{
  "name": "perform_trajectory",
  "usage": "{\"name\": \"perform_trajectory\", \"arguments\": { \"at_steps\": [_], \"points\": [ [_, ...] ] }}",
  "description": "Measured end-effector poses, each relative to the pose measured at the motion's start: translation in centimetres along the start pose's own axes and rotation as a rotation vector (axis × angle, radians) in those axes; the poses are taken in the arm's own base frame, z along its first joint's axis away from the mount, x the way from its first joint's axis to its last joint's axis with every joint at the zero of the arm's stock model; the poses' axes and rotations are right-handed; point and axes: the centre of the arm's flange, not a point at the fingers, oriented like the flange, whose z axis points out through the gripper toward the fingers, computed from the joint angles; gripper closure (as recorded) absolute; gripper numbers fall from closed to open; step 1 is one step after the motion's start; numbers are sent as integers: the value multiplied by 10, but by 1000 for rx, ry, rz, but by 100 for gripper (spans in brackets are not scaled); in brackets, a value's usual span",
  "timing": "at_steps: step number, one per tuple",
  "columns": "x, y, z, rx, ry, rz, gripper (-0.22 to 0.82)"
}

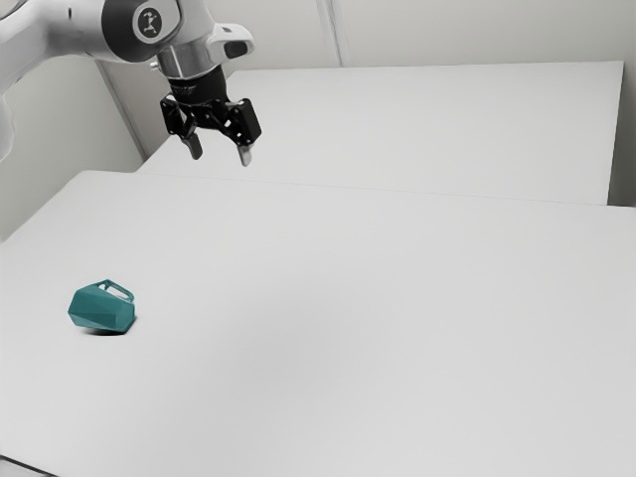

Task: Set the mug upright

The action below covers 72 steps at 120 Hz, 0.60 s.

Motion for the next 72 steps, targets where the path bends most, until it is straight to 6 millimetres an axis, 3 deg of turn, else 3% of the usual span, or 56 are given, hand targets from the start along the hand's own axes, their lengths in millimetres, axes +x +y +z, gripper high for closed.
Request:
{"name": "perform_trajectory", "arguments": {
  "at_steps": [42, 63, 72],
  "points": [
    [-1, -18, -1, 1, 8, -38, 0],
    [-34, -29, 5, 3, 14, -57, 0],
    [-38, -35, 11, 2, 21, -71, 0]
  ]
}}
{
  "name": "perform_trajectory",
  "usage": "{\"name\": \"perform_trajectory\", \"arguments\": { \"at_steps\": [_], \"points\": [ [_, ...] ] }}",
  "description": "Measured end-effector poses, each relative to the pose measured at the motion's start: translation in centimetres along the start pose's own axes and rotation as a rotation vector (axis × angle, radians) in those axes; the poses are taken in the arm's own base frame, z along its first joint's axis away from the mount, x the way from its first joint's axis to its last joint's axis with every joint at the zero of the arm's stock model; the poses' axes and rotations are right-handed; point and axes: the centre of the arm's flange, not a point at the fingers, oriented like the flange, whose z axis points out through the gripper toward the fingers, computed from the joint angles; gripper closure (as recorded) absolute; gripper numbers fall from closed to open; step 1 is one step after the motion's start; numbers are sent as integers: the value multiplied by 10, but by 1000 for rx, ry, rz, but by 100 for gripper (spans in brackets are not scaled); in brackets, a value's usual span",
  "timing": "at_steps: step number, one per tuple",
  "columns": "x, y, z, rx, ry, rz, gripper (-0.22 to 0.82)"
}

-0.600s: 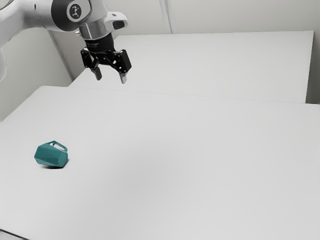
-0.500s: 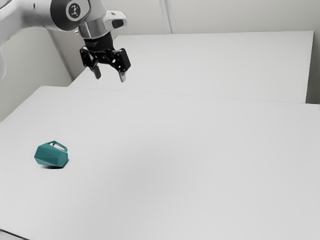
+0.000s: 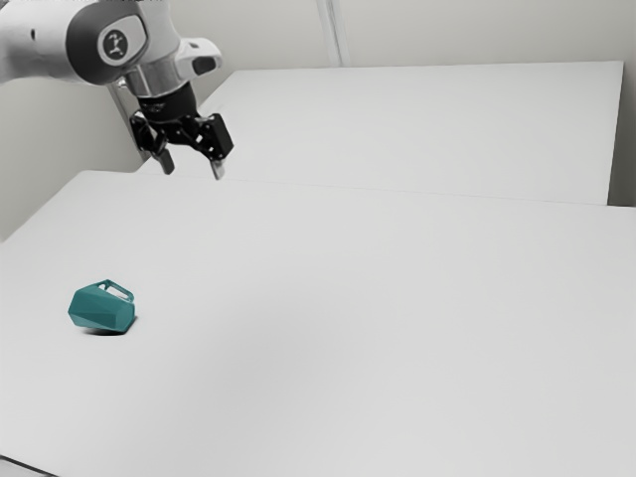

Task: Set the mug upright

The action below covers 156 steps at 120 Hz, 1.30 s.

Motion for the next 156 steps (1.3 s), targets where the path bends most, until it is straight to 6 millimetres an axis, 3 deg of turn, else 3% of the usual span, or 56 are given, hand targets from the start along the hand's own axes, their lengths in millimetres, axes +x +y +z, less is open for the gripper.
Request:
{"name": "perform_trajectory", "arguments": {
  "at_steps": [29, 40, 60, 88, 107, 121, 156],
  "points": [
    [2, -93, 43, -88, -61, -195, 0],
    [2, -133, 69, -138, -88, -231, 0],
    [4, -217, 112, -238, -96, -227, 0],
    [-14, -328, 165, -344, -55, -163, 0],
    [-6, -370, 202, -408, -25, -65, 0],
    [-12, -403, 225, -449, 0, -24, 0],
    [-29, -462, 275, -518, 55, 39, 0]
  ]
}}
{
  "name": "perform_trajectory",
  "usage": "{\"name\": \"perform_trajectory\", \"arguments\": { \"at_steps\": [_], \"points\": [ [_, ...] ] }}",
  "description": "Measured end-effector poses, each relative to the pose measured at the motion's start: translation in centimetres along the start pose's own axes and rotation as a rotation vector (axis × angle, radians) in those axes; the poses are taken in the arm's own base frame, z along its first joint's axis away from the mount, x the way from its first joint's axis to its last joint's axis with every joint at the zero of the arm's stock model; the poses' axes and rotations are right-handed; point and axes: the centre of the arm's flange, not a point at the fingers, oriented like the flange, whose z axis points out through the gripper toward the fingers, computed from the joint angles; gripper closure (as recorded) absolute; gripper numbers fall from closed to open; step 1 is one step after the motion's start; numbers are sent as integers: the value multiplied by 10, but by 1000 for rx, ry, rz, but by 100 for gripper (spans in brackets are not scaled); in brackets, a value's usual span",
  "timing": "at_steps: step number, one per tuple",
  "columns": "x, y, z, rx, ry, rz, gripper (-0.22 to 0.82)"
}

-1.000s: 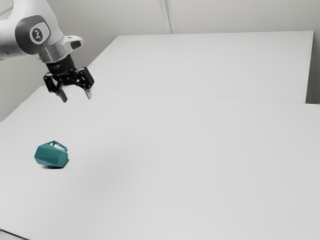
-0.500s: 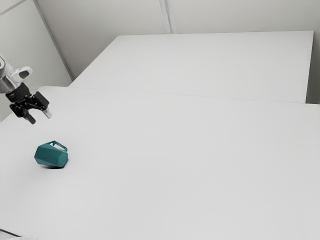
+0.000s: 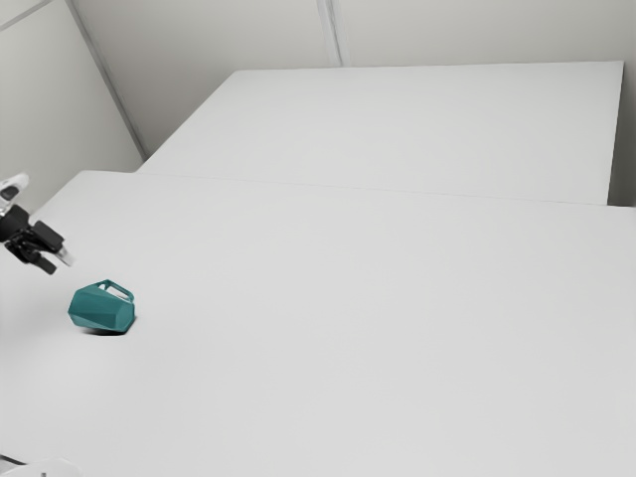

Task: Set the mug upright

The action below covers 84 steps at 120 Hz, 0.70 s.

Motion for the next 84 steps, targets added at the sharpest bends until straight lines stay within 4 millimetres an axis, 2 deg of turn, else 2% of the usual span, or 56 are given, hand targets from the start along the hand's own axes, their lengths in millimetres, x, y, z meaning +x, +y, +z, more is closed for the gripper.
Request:
{"name": "perform_trajectory", "arguments": {
  "at_steps": [22, 34, 61, 84],
  "points": [
    [-4, -27, 12, -48, 15, 44, 0],
    [-8, -35, 20, -95, 18, 60, 0],
    [-21, -37, 32, -191, 14, 79, 0],
    [-27, -29, 46, -233, 28, 83, 0]
  ]
}}
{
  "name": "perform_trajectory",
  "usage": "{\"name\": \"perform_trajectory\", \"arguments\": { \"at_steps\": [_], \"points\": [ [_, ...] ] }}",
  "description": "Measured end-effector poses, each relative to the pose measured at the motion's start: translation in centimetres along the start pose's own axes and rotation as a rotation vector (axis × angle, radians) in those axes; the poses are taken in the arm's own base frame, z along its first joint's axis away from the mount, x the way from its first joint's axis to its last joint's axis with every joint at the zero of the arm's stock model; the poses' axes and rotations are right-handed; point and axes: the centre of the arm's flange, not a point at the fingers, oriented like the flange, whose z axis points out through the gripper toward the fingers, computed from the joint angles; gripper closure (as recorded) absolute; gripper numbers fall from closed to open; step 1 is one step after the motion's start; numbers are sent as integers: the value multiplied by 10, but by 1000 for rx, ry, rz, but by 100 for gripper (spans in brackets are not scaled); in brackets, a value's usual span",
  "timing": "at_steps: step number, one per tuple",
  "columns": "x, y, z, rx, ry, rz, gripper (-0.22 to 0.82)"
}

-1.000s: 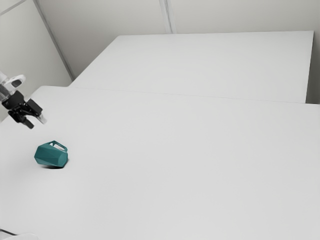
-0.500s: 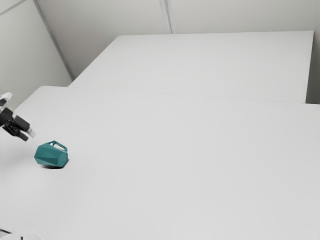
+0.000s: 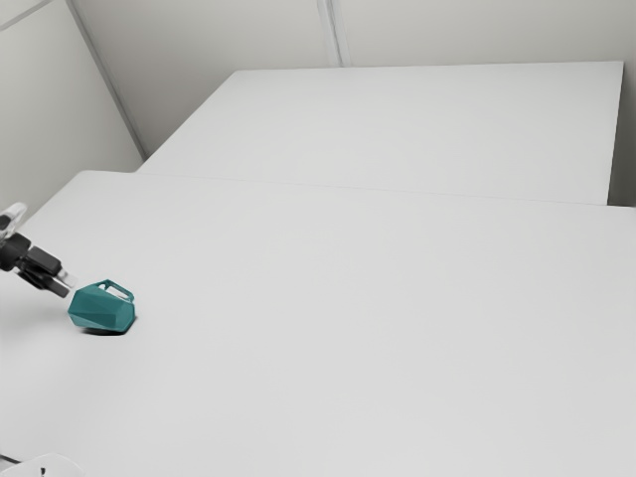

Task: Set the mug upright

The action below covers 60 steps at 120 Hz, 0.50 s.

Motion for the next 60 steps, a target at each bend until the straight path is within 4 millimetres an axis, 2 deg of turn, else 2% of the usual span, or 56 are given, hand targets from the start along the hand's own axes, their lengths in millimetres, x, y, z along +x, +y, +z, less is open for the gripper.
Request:
{"name": "perform_trajectory", "arguments": {
  "at_steps": [41, 60],
  "points": [
    [1, 7, 33, -51, 66, -5, 1],
    [2, 9, 35, -51, 78, -9, 22]
  ]
}}
